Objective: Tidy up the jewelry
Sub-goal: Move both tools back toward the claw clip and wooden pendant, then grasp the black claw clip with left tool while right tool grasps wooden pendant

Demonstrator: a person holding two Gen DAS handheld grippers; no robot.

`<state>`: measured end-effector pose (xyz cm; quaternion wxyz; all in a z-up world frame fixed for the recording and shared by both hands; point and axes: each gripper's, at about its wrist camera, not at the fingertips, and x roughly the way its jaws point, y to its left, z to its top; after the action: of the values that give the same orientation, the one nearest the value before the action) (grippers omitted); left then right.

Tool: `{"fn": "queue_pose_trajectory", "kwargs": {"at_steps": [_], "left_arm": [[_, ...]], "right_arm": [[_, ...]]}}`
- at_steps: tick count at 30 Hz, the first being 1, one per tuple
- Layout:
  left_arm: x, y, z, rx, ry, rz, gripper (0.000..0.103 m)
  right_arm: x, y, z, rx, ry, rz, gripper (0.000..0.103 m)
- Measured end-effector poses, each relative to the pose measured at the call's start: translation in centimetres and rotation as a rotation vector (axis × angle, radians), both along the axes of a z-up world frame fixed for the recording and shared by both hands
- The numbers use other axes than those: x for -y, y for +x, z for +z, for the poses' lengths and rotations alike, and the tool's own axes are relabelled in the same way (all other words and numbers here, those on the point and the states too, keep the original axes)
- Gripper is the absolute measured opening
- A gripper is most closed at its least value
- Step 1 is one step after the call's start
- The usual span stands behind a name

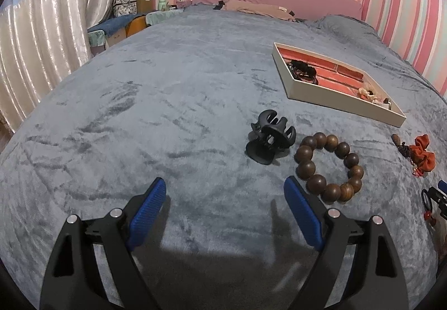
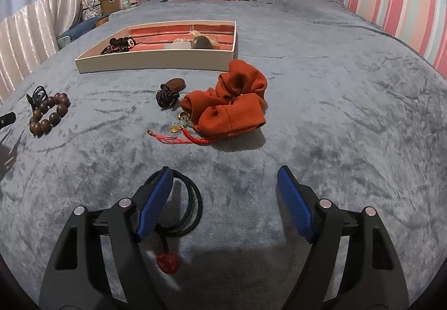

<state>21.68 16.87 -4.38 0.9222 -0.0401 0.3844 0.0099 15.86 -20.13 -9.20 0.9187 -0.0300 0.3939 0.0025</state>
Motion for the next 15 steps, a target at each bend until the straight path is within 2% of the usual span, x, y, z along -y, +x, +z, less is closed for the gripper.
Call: {"fn": "queue_pose_trajectory", "kwargs": {"at_steps": [8,15], "left_arm": [[0.1,0.9,0.5,0.003,0.004,-0.006,0.085],[1.0,2.2,1.1,0.012,0.021,-0.028,0.085]], "right_arm": [[-0.1,0.8,1.1,0.019,0.024,-0.001,0.071],[-2.5,2.5,2.9,0.058,0.005,0.044,0.070]]}}
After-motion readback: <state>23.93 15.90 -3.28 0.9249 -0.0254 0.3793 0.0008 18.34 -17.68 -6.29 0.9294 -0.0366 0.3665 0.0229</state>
